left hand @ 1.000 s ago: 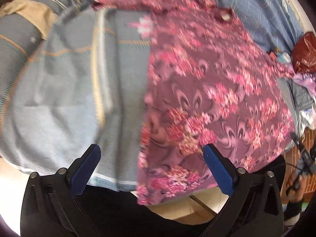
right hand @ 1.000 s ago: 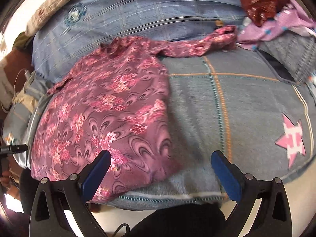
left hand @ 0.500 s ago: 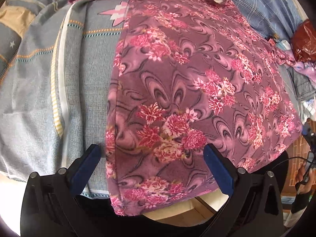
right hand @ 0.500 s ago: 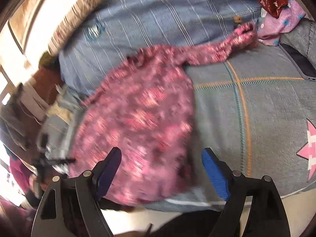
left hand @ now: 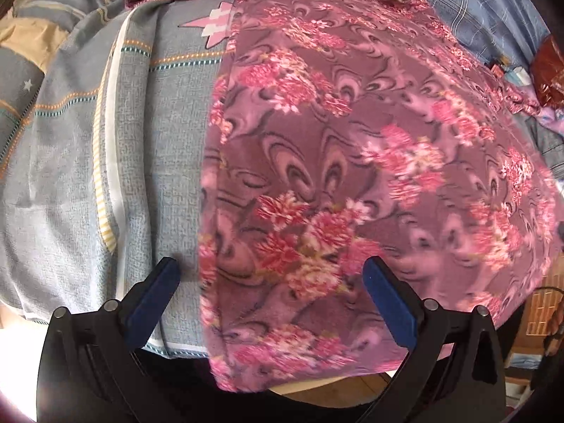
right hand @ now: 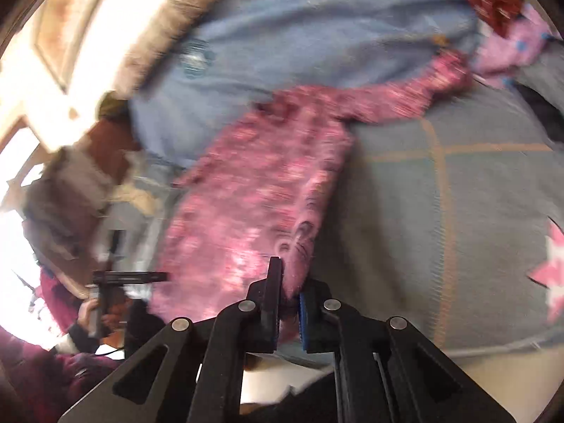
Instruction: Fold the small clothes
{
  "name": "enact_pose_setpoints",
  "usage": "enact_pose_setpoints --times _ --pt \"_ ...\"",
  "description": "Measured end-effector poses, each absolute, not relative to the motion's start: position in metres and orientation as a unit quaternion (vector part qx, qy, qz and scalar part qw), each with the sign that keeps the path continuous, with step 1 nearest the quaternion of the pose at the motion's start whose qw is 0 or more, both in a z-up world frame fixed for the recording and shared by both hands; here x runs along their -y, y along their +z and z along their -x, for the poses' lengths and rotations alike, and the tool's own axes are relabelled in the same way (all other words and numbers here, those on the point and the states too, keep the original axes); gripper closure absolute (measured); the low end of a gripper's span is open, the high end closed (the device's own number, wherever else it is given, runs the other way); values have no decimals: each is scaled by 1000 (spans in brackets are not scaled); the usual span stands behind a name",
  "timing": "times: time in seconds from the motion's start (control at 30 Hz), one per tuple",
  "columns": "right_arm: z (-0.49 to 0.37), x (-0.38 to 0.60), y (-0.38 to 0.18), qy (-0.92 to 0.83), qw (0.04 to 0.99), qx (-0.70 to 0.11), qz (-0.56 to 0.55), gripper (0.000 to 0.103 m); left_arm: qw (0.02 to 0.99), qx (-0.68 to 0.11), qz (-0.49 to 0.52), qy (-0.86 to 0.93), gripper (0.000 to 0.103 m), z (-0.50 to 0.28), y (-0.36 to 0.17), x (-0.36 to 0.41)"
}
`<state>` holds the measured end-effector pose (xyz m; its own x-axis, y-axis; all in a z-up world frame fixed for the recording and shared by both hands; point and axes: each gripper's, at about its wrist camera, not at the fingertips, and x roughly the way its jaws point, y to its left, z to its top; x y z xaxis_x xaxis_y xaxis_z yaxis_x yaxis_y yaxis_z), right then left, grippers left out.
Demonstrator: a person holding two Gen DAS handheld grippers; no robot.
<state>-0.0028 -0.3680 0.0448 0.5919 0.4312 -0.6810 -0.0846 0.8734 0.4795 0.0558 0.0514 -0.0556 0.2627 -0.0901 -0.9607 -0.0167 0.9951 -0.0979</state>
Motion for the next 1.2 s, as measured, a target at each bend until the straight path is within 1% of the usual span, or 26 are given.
enact_pose_setpoints --times 0.1,0.13,0.27,0.3,0.33,0.37,0.5,0.57,0.6,0.63,0.7,0.73,0.87,0.9,0.93,0.97,1.0,1.03,1.13,1.2 --pt "-6 380 11 68 846 -493 -193 95 794 -607 24 -24 0 -56 -56 -48" --pt "-6 384 7 54 841 -502 -194 91 793 -608 23 -26 0 -57 -55 -48" --pt "-14 391 24 46 852 -469 -228 89 802 -594 52 -29 0 -66 -38 -63" --pt "-17 391 31 52 856 -459 -231 82 806 -588 59 -25 0 -73 -32 -66" --pt "-22 389 36 55 860 -452 -231 72 811 -581 66 -21 0 -79 -27 -69" --pt "-29 384 37 55 862 -449 -228 70 815 -575 72 -17 0 -86 -24 -71" --pt "-43 367 22 64 859 -465 -202 71 816 -572 81 -17 0 -102 -27 -68" --pt "-52 356 6 56 854 -490 -165 73 812 -580 67 -16 0 -106 -37 -58" --pt "-54 356 0 51 851 -499 -154 78 808 -586 54 -14 0 -108 -44 -52" --pt "-55 356 0 48 854 -496 -146 78 804 -593 38 -12 0 -108 -51 -47" --pt "-60 363 13 48 861 -483 -150 77 813 -582 6 -8 0 -104 -52 -38" --pt "-63 370 24 45 869 -467 -156 75 814 -581 3 -17 0 -103 -50 -36" --pt "-91 417 76 0 910 -372 -183 72 824 -566 25 -33 0 -113 -31 -33" --pt "-101 424 84 -9 916 -359 -176 69 829 -558 25 -30 0 -115 -26 -33" --pt "-114 429 89 -20 921 -352 -167 60 833 -552 23 -26 0 -118 -22 -32" --pt "-130 433 92 -28 923 -352 -155 55 834 -550 20 -24 0 -124 -21 -28" --pt "-146 435 93 -30 924 -355 -141 46 834 -551 18 -22 0 -130 -21 -24" --pt "-160 434 92 -32 925 -359 -124 43 832 -554 17 -21 0 -136 -23 -21" --pt "-204 419 80 -37 922 -380 -59 45 823 -567 20 -21 0 -140 -30 -21" --pt "-229 413 65 -43 916 -398 -25 43 819 -573 19 -22 0 -138 -33 -20"
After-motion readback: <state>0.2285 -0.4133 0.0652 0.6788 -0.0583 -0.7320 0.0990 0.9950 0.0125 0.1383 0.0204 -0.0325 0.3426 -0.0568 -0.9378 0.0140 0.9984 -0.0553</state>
